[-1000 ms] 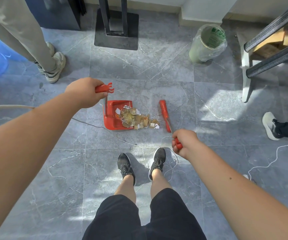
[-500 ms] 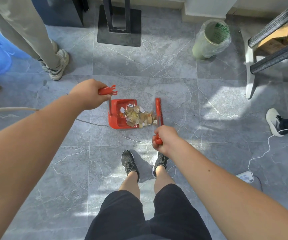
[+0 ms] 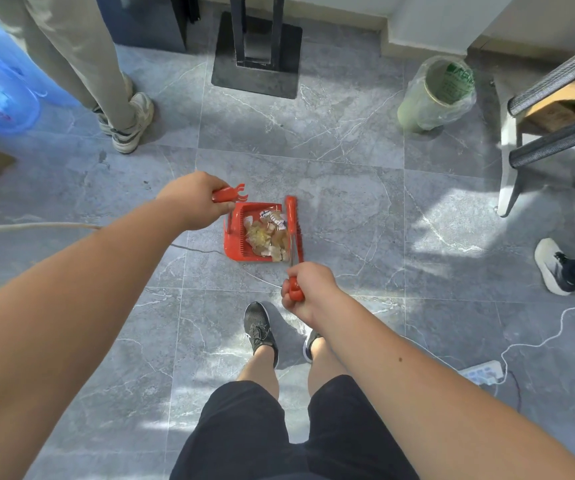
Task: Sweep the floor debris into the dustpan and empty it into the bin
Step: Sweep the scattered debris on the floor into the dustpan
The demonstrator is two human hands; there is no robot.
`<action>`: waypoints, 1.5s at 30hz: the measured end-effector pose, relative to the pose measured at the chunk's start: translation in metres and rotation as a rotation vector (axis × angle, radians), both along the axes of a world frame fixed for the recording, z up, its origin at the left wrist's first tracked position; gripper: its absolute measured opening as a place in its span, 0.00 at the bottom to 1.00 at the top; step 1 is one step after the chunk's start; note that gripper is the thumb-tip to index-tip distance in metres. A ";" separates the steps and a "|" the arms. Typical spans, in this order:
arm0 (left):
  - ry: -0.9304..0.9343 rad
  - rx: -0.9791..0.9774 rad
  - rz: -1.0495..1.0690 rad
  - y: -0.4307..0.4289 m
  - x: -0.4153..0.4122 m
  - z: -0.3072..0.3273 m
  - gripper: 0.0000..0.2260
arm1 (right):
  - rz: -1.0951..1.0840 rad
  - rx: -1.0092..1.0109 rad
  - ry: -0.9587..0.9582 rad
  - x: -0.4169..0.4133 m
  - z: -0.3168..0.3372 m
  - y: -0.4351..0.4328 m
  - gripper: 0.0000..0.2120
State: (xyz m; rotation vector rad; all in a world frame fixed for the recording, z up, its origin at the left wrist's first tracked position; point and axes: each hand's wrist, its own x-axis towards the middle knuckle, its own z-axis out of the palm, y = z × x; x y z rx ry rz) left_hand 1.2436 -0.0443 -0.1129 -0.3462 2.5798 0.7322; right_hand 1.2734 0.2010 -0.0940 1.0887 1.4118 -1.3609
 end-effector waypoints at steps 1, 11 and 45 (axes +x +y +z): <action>-0.002 0.006 0.000 -0.001 0.001 0.000 0.08 | 0.004 -0.007 0.002 0.000 0.001 -0.003 0.10; -0.002 -0.003 0.019 -0.007 0.002 -0.003 0.09 | 0.076 -0.031 0.004 0.003 0.007 -0.010 0.10; 0.066 -0.147 0.052 -0.031 0.020 0.017 0.09 | 0.239 0.177 0.105 -0.012 0.006 0.048 0.04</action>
